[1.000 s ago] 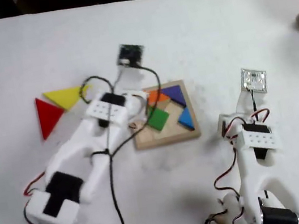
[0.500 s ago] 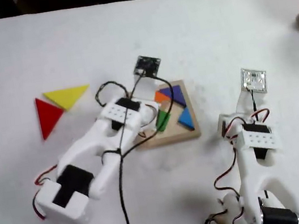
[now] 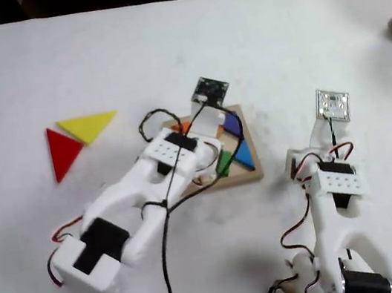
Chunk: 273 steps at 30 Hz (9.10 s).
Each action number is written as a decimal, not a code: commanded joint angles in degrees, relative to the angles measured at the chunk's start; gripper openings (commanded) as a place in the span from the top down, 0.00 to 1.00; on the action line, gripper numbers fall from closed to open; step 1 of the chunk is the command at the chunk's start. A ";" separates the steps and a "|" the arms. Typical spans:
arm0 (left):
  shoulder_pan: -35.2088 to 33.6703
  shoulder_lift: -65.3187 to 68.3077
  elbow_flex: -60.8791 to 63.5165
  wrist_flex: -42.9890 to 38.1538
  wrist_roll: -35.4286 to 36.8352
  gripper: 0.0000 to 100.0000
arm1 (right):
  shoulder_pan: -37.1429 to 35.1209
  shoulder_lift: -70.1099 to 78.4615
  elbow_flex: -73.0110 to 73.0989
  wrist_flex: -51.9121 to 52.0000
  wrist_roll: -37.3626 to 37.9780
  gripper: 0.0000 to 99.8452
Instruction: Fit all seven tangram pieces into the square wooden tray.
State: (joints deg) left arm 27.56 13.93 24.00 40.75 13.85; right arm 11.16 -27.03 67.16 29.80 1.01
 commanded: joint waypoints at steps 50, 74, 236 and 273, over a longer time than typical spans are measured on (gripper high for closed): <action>8.92 -7.52 3.52 6.59 -0.09 0.98 | -0.40 -1.63 -0.26 -0.92 0.62 0.94; 2.15 -1.27 -3.43 5.10 -0.09 0.98 | -0.40 -1.63 -0.26 -0.92 0.62 0.94; -20.26 -2.15 -2.81 -9.93 7.65 0.98 | -24.22 22.29 -20.13 -8.31 5.01 0.77; -20.88 -1.98 -3.34 -10.02 7.65 0.98 | -23.43 27.56 -26.11 -3.30 37.45 0.77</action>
State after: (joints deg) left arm 7.08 12.18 24.26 30.90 21.23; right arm -13.63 0.75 43.25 27.08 37.58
